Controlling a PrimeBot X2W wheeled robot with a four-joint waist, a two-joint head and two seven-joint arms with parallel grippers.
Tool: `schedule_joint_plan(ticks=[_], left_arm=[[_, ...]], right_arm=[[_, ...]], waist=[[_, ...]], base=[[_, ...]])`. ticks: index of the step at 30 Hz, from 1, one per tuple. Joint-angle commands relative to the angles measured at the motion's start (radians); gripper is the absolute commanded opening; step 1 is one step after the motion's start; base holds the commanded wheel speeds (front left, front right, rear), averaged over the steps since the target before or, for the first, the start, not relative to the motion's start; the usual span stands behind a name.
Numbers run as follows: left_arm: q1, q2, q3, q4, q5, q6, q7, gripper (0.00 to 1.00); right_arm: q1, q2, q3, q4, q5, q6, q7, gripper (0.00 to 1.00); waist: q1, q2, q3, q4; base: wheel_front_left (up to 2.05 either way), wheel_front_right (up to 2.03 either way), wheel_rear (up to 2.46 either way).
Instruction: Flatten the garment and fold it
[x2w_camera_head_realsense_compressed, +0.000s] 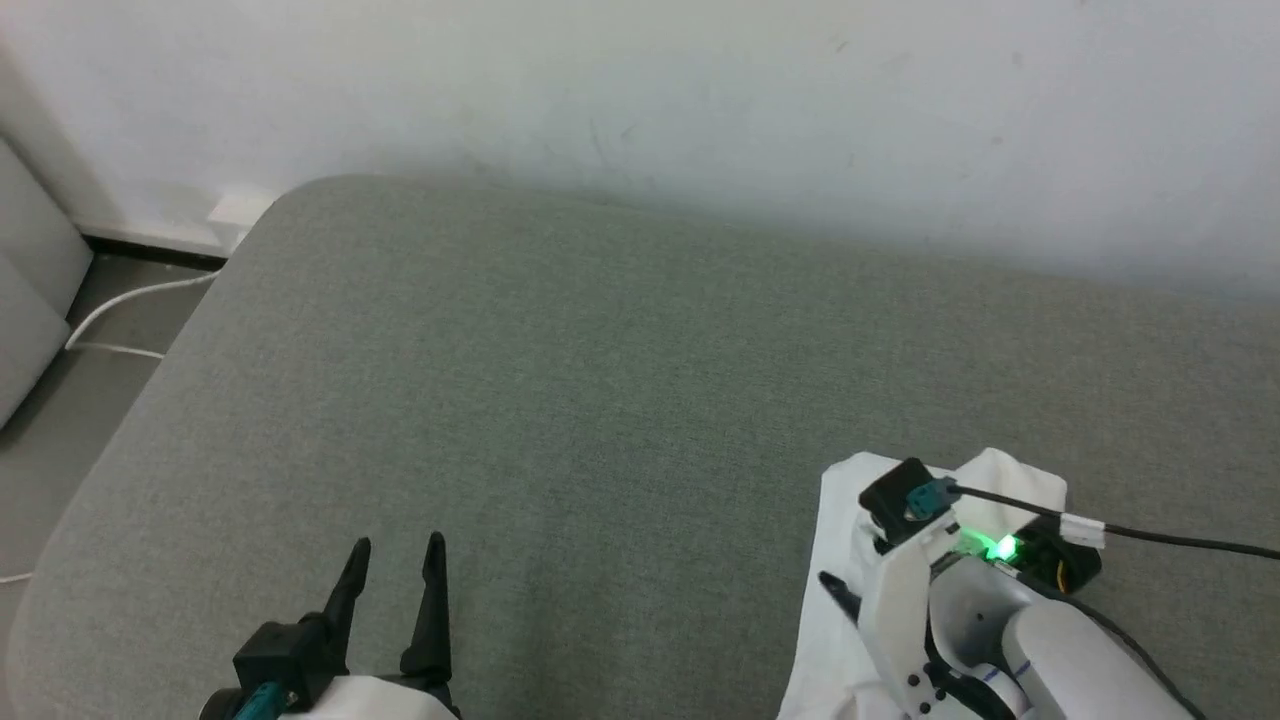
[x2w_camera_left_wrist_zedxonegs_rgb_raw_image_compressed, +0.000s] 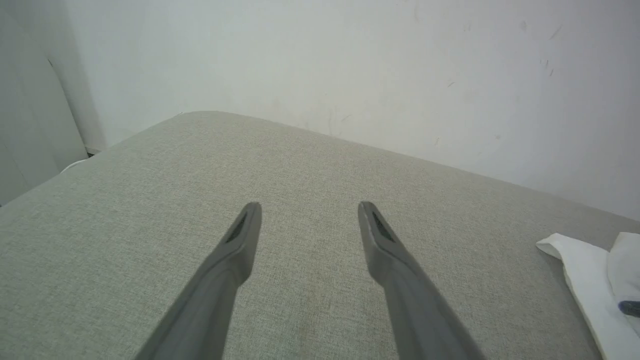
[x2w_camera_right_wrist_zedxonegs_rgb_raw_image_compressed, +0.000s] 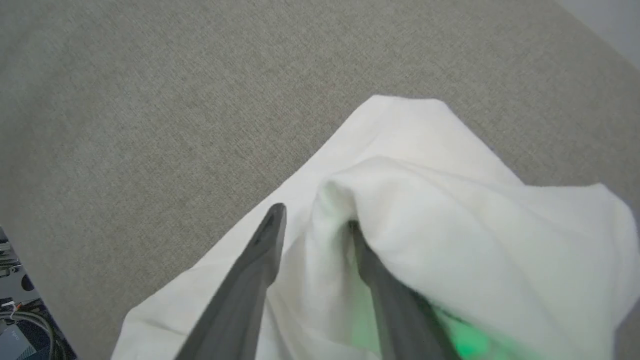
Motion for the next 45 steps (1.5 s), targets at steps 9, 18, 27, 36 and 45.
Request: schedule_joint_plan(ticks=[9,18,27,36,45], left_arm=[[-0.020,-0.005,0.005,0.019,0.001,-0.010,-0.005,1.00],[-0.023,-0.006,0.010,0.030,-0.001,-0.012,-0.005,1.00],[-0.018,-0.006,0.022,-0.013,-0.011,-0.011,-0.005,1.00],[-0.011,-0.006,0.024,-0.074,-0.020,0.000,-0.005,1.00],[-0.008,-0.006,0.016,-0.122,-0.006,0.013,-0.005,1.00]], right_arm=[[-0.118,0.014,0.178,0.115,-0.028,-0.001,-0.093,1.00],[-0.217,-0.016,0.331,0.175,0.018,-0.001,-0.145,1.00],[-0.240,-0.072,0.144,0.123,0.018,-0.001,-0.359,1.00],[-0.097,-0.110,-0.201,0.000,-0.085,-0.001,-0.567,1.00],[0.178,0.029,-0.506,-0.231,-0.120,-0.001,-0.688,1.00]], waist=[[-0.0001,-0.0001,0.013,0.012],[-0.0001,-0.0001,-0.002,-0.013],[-0.0001,-0.0001,-0.029,-0.091],[-0.0001,-0.0001,-0.028,-0.169],[-0.0001,-0.0001,-0.021,-0.207]], base=[[0.00,0.00,0.00],[0.00,0.00,0.00],[0.00,0.00,0.00],[0.00,0.00,0.00],[0.00,0.00,0.00]])
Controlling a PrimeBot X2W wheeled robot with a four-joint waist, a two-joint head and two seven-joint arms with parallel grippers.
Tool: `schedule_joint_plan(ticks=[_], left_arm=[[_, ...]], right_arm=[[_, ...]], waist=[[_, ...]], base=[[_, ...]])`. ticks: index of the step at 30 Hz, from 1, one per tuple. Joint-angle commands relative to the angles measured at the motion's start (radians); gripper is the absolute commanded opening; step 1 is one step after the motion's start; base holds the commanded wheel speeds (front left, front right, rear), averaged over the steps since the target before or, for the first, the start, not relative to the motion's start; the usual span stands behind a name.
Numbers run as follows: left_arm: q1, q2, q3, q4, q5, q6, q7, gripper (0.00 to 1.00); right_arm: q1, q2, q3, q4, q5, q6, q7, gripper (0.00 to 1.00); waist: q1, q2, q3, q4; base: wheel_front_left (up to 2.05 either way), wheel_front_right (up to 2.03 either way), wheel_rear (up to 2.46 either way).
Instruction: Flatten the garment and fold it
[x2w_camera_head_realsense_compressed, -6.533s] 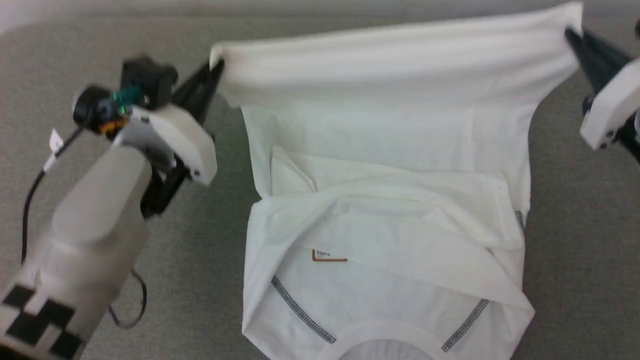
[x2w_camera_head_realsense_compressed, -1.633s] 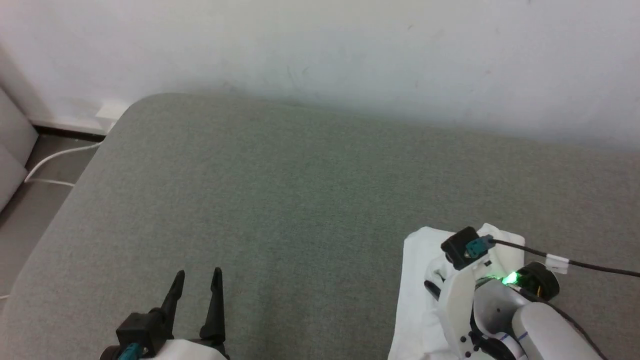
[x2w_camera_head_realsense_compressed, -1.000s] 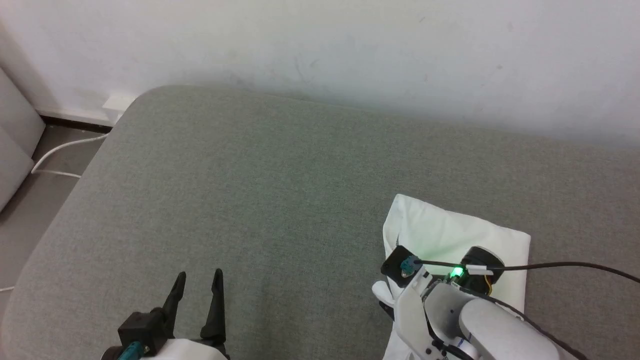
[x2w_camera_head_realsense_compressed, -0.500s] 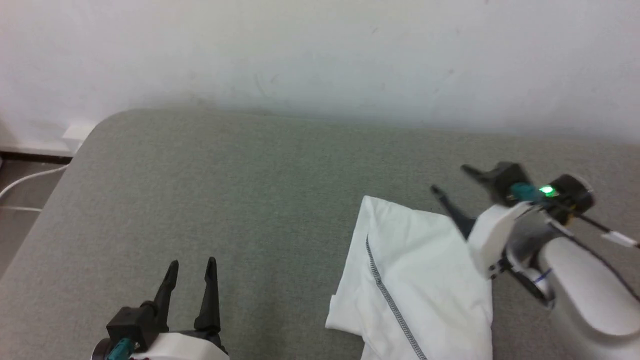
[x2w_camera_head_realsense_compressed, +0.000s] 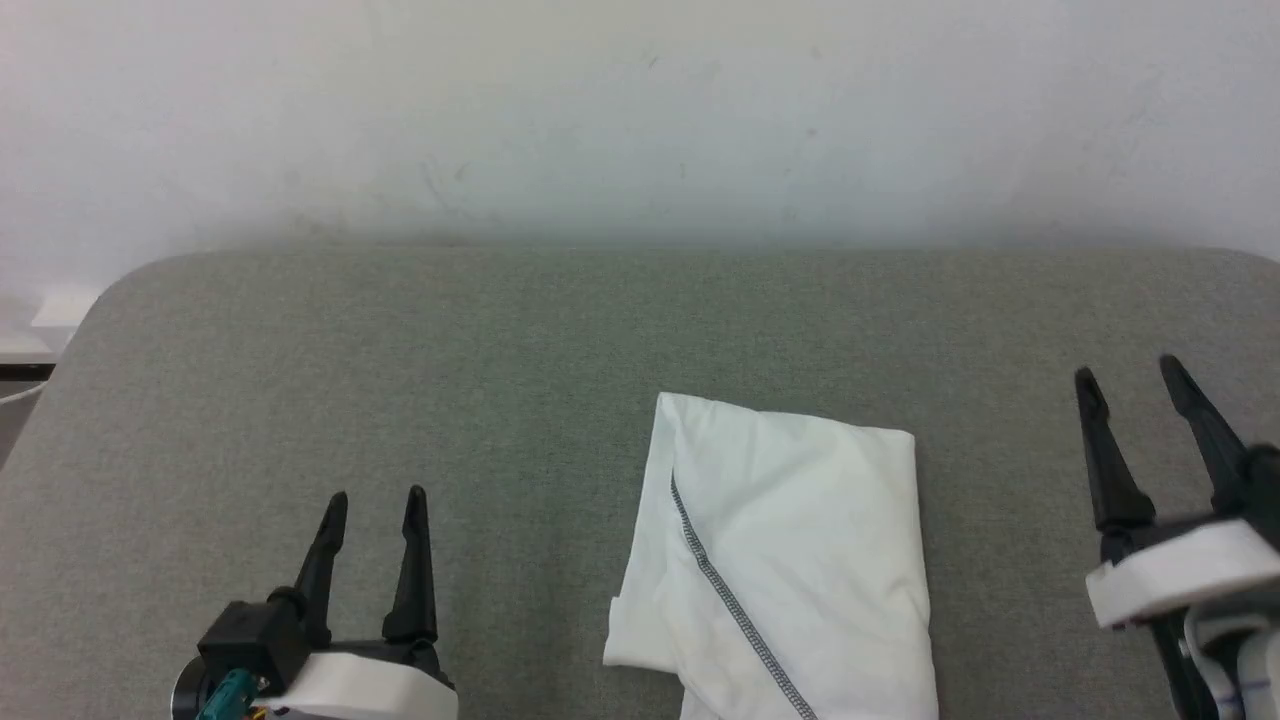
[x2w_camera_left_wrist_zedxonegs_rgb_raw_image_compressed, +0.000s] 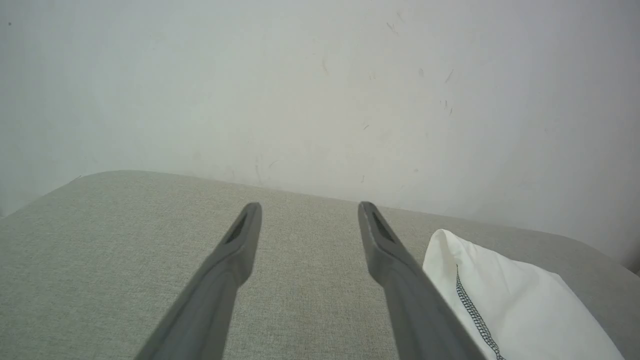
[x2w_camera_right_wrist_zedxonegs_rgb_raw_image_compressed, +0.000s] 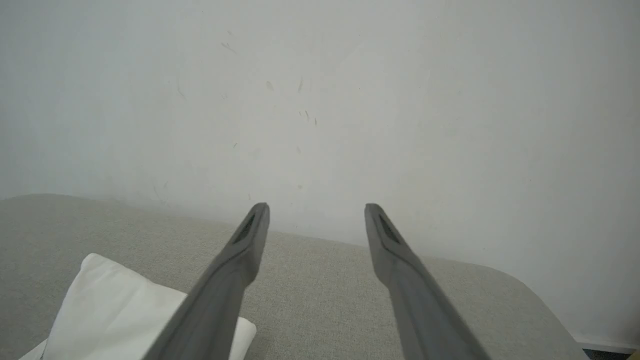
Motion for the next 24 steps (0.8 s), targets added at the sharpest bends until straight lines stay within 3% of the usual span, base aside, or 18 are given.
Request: schedule_joint_plan(ticks=[1,8,19,24], left_arm=[[0.001,-0.002,-0.003,-0.011,0.011,0.011,-0.005,1.00],[0.018,-0.002,-0.020,-0.027,0.043,0.026,-0.005,1.00],[0.029,-0.002,-0.044,-0.023,0.065,0.030,-0.005,1.00],[0.019,-0.002,-0.057,-0.021,0.060,0.032,-0.005,1.00]], right_arm=[[0.063,0.051,-0.041,-0.051,-0.003,-0.001,-0.021,1.00],[0.210,0.163,-0.086,-0.153,-0.004,-0.001,-0.041,1.00],[0.257,0.189,-0.071,-0.166,-0.014,-0.001,-0.015,1.00],[0.250,0.157,-0.038,-0.164,0.031,-0.001,0.112,1.00]], waist=[[0.0001,-0.0001,0.003,-0.011],[0.0001,-0.0001,0.007,-0.017],[0.0001,-0.0001,0.012,-0.011],[0.0001,-0.0001,0.031,0.003]], base=[[0.00,0.00,0.00],[0.00,0.00,0.00],[0.00,0.00,0.00],[0.00,0.00,0.00]])
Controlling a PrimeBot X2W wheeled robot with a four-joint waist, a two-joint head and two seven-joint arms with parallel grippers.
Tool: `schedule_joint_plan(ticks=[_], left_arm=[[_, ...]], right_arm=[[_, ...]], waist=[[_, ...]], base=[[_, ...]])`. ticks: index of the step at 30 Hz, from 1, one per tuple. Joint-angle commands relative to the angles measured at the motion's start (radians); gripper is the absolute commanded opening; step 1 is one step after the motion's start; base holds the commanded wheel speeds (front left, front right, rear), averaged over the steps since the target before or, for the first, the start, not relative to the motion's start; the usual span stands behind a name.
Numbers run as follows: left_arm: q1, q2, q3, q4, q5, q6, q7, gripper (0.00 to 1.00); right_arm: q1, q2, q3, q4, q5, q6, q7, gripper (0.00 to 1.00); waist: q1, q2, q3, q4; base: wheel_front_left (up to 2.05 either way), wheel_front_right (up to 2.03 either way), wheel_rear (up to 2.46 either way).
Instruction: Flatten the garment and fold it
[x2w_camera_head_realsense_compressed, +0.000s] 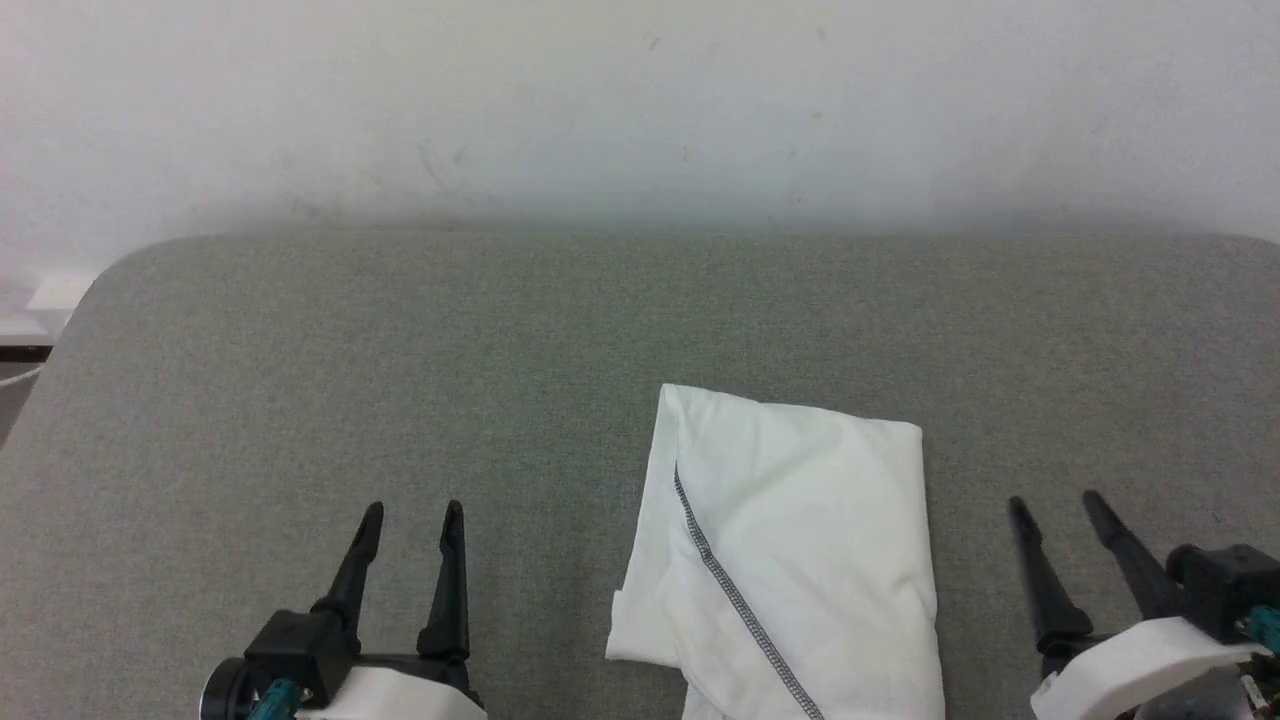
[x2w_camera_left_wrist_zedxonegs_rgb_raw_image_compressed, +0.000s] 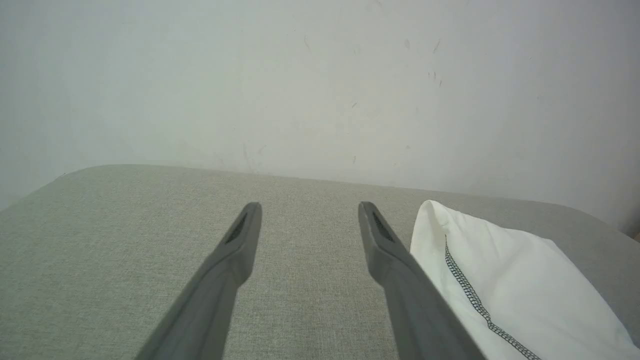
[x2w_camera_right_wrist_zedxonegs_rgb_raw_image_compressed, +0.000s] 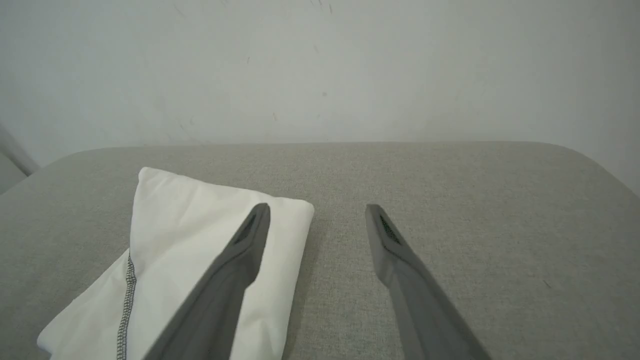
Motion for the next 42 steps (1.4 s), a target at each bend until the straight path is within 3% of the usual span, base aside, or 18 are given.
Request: schedule_joint_plan(ticks=[1,6,13,17,24,25,26,27,35,39,42], left_arm=[[-0.008,-0.002,-0.006,0.002,-0.001,0.007,-0.005,1.00],[-0.023,-0.002,-0.022,0.009,0.000,0.006,-0.005,1.00],[-0.058,-0.002,-0.058,0.014,-0.005,0.010,-0.005,1.00],[-0.071,-0.002,-0.073,0.020,-0.008,0.010,-0.005,1.00],[-0.074,-0.002,-0.083,0.029,-0.009,0.014,-0.005,1.00],[-0.074,-0.002,-0.084,0.031,-0.009,0.014,-0.005,1.00],[-0.073,-0.002,-0.086,0.033,-0.009,0.014,-0.005,1.00],[-0.072,-0.002,-0.087,0.033,-0.009,0.014,-0.005,1.00],[-0.073,-0.002,-0.101,0.022,-0.008,0.007,-0.005,1.00],[-0.088,-0.002,-0.122,0.013,-0.025,0.008,-0.005,1.00],[-0.123,-0.002,-0.142,0.009,-0.043,0.007,-0.005,1.00]], right_arm=[[-0.004,-0.019,0.017,0.002,0.028,-0.001,0.059,1.00],[-0.056,-0.058,0.052,0.018,0.142,-0.001,0.300,1.00],[-0.143,-0.030,-0.006,0.114,0.272,-0.001,0.580,1.00],[-0.188,-0.018,-0.018,0.184,0.282,-0.001,0.650,1.00],[-0.230,0.009,-0.007,0.329,0.283,-0.001,0.660,1.00],[-0.231,0.004,0.007,0.345,0.276,-0.001,0.652,0.85],[-0.233,-0.003,0.021,0.356,0.268,-0.001,0.637,0.24],[-0.235,-0.007,0.032,0.364,0.265,-0.001,0.616,0.00],[-0.281,-0.150,0.184,0.322,0.171,-0.001,0.528,0.00],[-0.326,-0.261,0.261,0.266,0.165,-0.001,0.564,0.00],[-0.370,-0.382,0.326,0.231,0.187,-0.001,0.607,0.00]], waist=[[0.0000,-0.0001,0.015,0.010],[0.0000,-0.0001,0.053,0.034],[0.0000,-0.0001,0.104,0.094],[0.0000,-0.0001,0.118,0.125],[0.0000,-0.0001,0.113,0.149],[0.0000,-0.0001,0.110,0.150],[0.0000,-0.0001,0.106,0.150],[0.0000,-0.0001,0.101,0.147],[0.0000,-0.0001,0.078,0.064],[0.0000,-0.0001,0.093,-0.002],[0.0000,-0.0001,0.122,-0.048]], base=[[0.00,0.00,0.00],[0.00,0.00,0.00],[0.00,0.00,0.00],[0.00,0.00,0.00],[0.00,0.00,0.00],[0.00,0.00,0.00],[0.00,0.00,0.00],[0.00,0.00,0.00],[0.00,0.00,0.00],[0.00,0.00,0.00],[0.00,0.00,0.00]])
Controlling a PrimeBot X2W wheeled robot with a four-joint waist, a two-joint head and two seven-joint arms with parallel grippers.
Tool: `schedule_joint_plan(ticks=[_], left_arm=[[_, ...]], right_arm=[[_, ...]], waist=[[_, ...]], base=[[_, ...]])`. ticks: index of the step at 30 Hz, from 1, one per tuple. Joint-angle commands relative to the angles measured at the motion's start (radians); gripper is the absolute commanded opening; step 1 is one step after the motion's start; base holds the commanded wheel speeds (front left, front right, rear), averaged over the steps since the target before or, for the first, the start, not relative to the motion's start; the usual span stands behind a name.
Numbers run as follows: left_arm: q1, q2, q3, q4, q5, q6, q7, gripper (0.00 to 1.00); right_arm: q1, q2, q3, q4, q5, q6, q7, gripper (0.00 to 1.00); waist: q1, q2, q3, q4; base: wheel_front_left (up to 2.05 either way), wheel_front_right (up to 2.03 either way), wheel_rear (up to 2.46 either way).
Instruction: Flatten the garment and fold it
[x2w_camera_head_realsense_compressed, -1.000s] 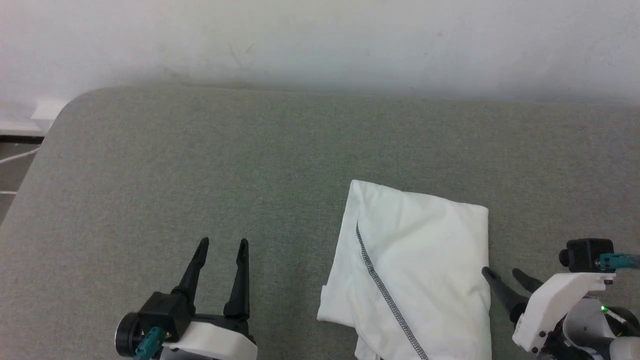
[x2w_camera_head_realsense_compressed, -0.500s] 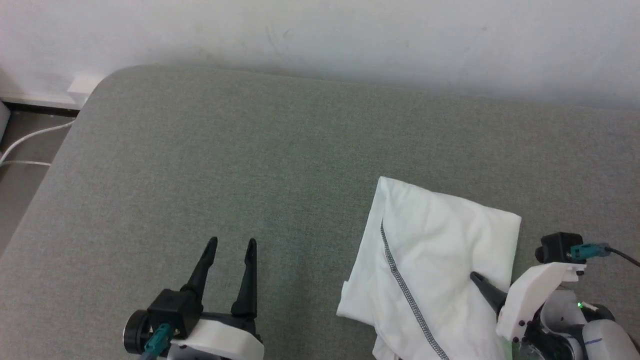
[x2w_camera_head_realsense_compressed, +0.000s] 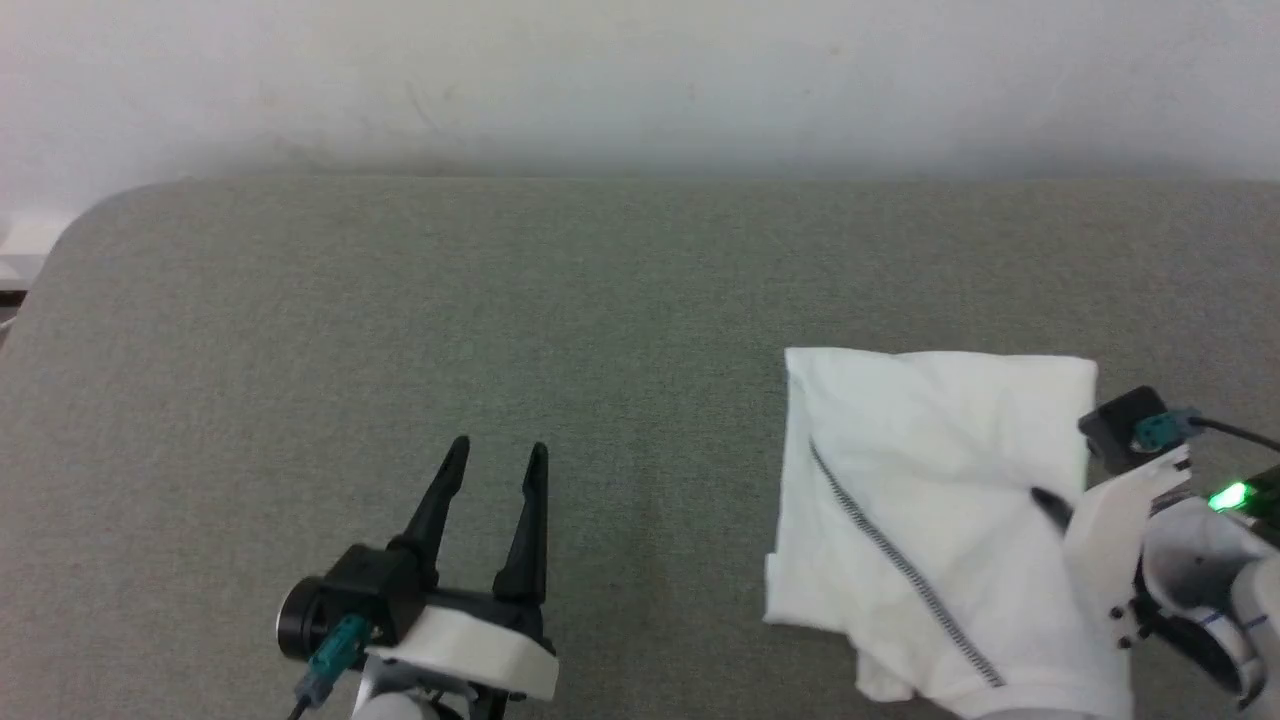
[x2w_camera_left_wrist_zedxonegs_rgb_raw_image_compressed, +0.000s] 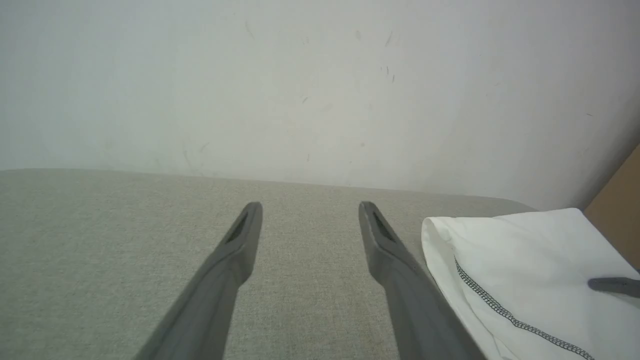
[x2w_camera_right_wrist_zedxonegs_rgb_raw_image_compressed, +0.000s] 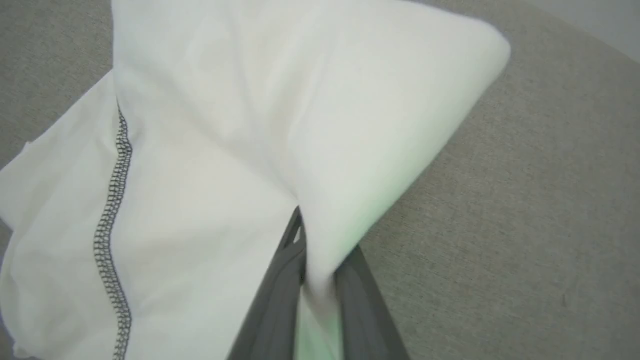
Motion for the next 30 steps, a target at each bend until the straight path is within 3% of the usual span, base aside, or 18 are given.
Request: schedule_joint_plan(ticks=[1,8,15,23,30], left_arm=[[-0.049,-0.001,-0.015,-0.004,0.009,-0.004,-0.005,1.00],[-0.150,-0.001,-0.054,-0.009,0.024,-0.005,-0.005,1.00],[-0.239,-0.001,-0.090,-0.011,0.052,-0.010,-0.005,1.00],[-0.310,-0.001,-0.108,-0.021,0.062,-0.015,-0.005,1.00],[-0.336,-0.001,-0.095,-0.003,0.070,-0.020,-0.005,1.00]], right_arm=[[-0.045,-0.087,0.029,-0.015,0.013,-0.003,0.016,0.00],[-0.166,-0.376,0.173,-0.018,0.055,-0.003,0.000,0.00],[-0.263,-0.566,0.276,0.104,0.078,-0.003,-0.098,0.00],[-0.310,-0.649,0.259,0.310,0.068,-0.003,-0.249,0.00],[-0.353,-0.617,0.176,0.522,0.037,-0.003,-0.387,0.00]], waist=[[0.0000,-0.0001,0.045,-0.081],[0.0000,-0.0001,0.162,-0.165],[0.0000,-0.0001,0.298,-0.185],[0.0000,-0.0001,0.388,-0.160],[0.0000,-0.0001,0.420,-0.143]], base=[[0.00,0.00,0.00],[0.00,0.00,0.00],[0.00,0.00,0.00],[0.00,0.00,0.00],[0.00,0.00,0.00]])
